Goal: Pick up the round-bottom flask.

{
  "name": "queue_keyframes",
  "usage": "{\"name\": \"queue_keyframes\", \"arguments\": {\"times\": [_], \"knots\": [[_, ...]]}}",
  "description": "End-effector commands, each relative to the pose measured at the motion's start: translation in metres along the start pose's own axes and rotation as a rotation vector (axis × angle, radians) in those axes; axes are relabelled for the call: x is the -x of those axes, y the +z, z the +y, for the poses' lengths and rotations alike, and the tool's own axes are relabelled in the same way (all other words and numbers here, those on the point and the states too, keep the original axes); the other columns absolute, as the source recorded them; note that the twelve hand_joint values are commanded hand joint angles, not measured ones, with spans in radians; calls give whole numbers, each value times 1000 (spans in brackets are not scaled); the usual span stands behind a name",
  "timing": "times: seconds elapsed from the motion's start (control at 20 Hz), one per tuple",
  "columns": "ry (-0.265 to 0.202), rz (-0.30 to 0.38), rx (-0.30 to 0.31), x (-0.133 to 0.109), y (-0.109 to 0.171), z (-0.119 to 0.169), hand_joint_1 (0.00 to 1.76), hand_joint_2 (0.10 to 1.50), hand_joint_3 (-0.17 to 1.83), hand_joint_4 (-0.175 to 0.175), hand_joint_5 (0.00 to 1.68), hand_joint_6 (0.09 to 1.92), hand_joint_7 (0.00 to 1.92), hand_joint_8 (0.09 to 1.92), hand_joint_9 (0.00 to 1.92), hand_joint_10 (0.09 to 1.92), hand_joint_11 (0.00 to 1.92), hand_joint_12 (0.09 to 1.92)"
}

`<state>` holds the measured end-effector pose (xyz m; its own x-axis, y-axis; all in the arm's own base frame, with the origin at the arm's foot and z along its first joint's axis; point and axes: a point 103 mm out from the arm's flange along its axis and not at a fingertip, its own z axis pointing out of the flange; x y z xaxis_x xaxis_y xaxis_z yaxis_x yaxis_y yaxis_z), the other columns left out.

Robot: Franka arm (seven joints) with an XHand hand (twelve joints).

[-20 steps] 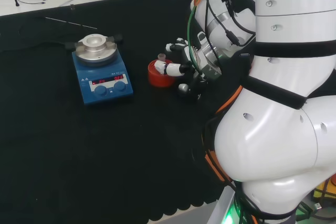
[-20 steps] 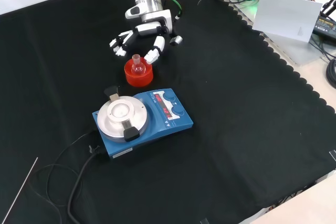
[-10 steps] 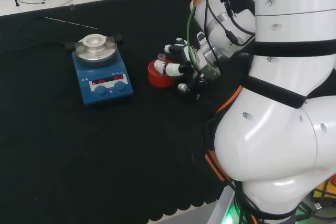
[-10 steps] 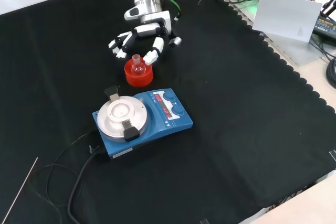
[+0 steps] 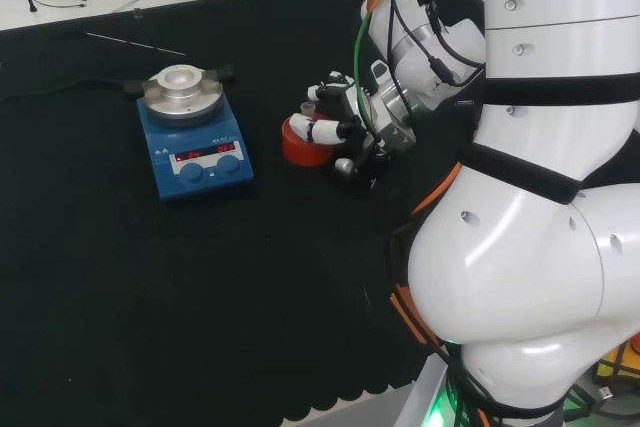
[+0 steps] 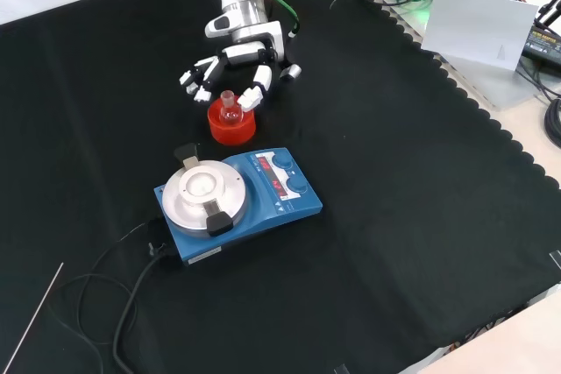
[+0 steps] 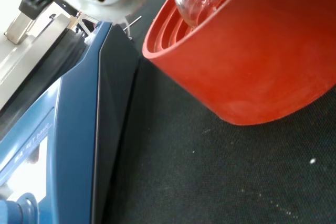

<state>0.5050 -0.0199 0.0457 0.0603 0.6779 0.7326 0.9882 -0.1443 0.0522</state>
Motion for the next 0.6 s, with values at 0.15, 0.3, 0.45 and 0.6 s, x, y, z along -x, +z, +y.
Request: {"name": "queue_keyframes", "arguments": {"times": [0.15, 0.3, 0.45, 0.6], "knots": [[7, -3, 9, 1, 0, 0, 906, 612, 500, 39, 750, 220, 112, 422, 267, 586, 0, 1069], [9, 4, 11, 1, 1, 0, 905, 620, 505, 42, 744, 355, 123, 422, 287, 575, 0, 1075], [4, 5, 17, 0, 1, 0, 901, 634, 505, 48, 748, 495, 135, 427, 302, 573, 0, 1085], [1, 8, 21, -1, 1, 1, 897, 649, 507, 56, 776, 566, 150, 434, 318, 576, 0, 1095]]}}
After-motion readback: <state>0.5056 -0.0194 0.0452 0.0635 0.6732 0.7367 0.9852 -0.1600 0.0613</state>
